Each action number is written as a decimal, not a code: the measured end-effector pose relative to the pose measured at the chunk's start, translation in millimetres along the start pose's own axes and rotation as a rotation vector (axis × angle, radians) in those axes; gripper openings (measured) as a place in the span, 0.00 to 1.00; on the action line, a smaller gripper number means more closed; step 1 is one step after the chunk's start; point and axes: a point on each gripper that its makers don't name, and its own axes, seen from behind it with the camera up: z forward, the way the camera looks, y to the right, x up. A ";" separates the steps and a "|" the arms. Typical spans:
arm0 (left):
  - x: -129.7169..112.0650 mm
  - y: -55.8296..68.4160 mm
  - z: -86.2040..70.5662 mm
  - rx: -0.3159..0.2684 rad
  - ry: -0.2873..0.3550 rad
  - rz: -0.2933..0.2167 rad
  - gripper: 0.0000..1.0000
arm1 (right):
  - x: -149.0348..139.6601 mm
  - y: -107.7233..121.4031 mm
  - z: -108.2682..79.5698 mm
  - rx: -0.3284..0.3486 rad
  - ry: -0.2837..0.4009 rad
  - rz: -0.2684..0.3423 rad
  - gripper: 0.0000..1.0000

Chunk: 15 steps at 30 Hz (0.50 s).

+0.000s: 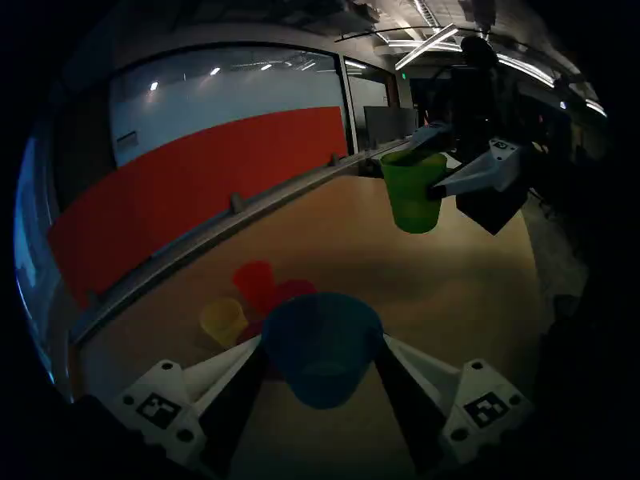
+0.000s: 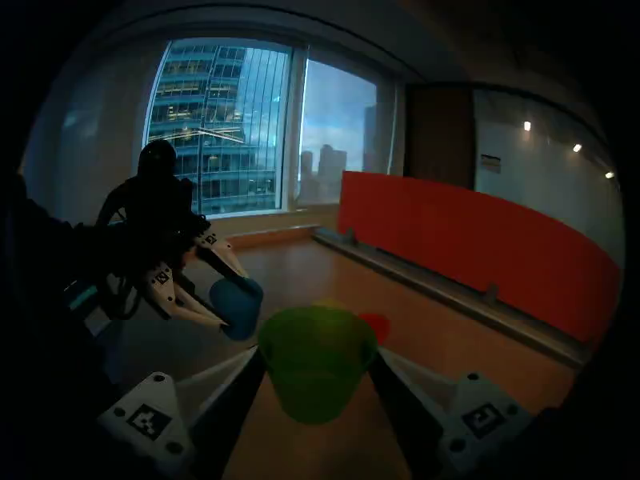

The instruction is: Pour water

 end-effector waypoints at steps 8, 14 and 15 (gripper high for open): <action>-18.5 4.3 8.2 -0.035 -0.052 0.012 0.86 | -20.3 -1.8 6.5 0.020 -0.059 0.005 0.89; -33.8 8.9 16.4 -0.065 -0.104 0.026 0.86 | -39.1 -2.6 13.7 0.033 -0.110 -0.005 0.90; -36.3 9.4 17.8 -0.069 -0.113 0.030 0.86 | -42.0 -2.9 14.9 0.036 -0.118 -0.006 0.90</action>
